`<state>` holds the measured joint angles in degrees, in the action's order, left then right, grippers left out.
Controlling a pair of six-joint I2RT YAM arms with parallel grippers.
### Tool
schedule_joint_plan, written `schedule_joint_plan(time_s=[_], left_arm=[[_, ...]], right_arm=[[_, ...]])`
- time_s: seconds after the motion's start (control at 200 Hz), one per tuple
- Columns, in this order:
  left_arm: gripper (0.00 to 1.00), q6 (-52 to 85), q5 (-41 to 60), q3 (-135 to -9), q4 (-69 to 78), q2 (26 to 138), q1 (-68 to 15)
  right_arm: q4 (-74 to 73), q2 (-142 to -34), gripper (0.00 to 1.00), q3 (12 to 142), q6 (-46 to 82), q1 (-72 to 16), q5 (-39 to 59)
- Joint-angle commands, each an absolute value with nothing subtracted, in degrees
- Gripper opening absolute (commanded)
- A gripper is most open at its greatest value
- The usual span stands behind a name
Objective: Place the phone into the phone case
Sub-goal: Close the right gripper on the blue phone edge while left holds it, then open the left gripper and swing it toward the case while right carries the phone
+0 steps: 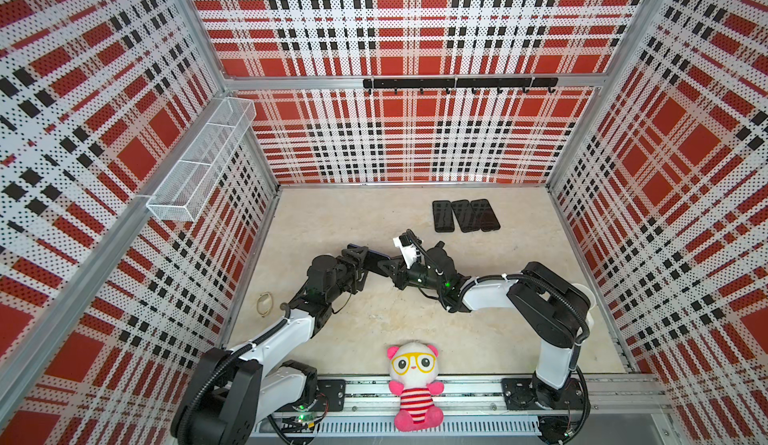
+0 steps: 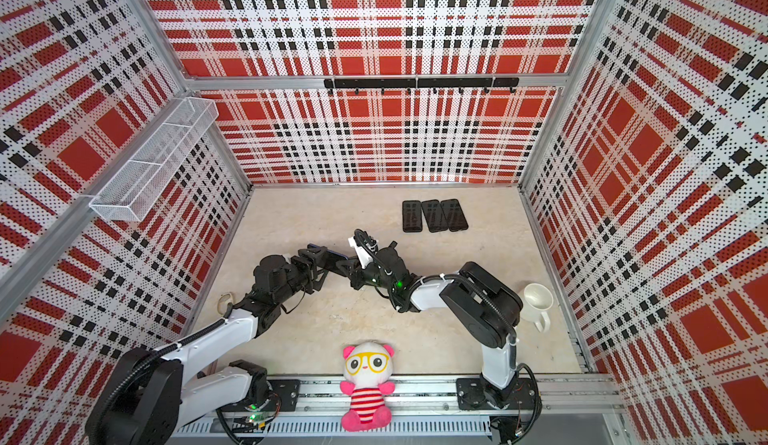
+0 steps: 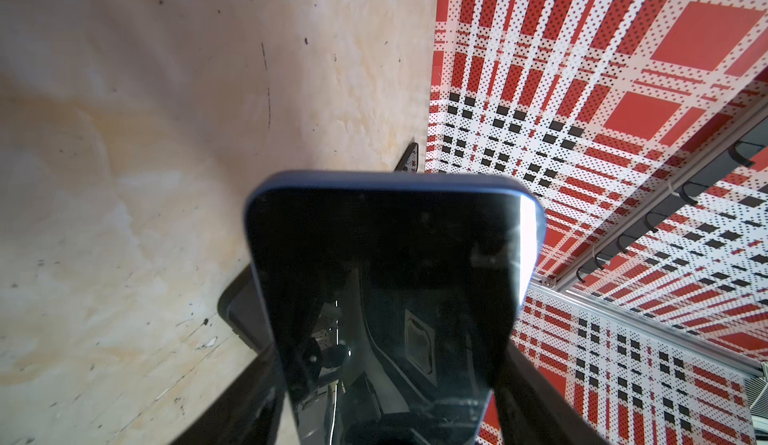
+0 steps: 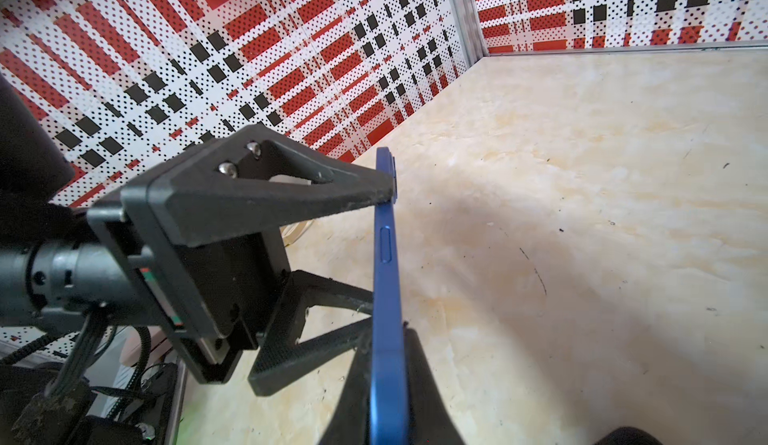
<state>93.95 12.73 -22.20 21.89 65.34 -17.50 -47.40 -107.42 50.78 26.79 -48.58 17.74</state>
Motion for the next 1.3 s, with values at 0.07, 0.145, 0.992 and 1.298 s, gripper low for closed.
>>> schedule_joint_plan(time_s=[0.07,0.145,0.992,1.298], left_arm=[[0.15,93.6,13.4,-22.7,28.1,64.9,-18.0],[0.51,91.5,12.6,-22.8,28.1,64.5,-18.0],[0.88,34.0,-1.6,-58.7,-9.9,76.5,-17.7],[0.85,19.7,2.1,-70.9,-17.0,91.0,-18.8]], right_arm=[[-48.5,-108.1,0.00,52.8,29.1,-48.8,18.9],[-47.6,-107.5,0.00,52.9,28.5,-48.9,18.7],[-17.6,-83.7,0.00,49.6,26.5,-29.9,24.5],[12.6,-73.2,0.00,55.3,23.1,-19.1,32.5]])
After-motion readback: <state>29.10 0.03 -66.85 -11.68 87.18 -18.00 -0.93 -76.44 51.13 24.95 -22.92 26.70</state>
